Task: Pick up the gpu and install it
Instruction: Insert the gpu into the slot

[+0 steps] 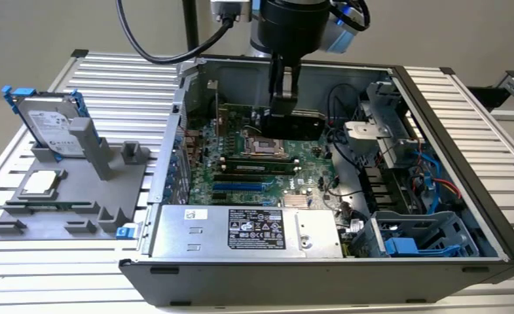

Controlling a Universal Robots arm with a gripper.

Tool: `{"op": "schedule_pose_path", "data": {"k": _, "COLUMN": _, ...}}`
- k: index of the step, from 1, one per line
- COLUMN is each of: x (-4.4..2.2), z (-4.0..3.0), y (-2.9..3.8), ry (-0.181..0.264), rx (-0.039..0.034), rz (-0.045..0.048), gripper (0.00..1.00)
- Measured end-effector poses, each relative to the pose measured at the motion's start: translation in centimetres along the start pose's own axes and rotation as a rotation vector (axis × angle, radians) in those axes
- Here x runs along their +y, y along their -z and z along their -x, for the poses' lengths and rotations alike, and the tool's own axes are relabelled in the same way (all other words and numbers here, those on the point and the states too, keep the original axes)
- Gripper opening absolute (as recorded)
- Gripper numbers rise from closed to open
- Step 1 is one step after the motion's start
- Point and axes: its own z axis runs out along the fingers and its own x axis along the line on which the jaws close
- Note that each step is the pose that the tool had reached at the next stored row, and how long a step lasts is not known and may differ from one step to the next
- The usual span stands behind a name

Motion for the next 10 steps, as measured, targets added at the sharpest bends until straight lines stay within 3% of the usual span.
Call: {"op": "schedule_pose_path", "data": {"k": 10, "x": 0.04, "z": 0.00, "y": -0.43, "ry": -0.001, "rx": 0.0002, "rz": 0.0000, "gripper": 0.00}}
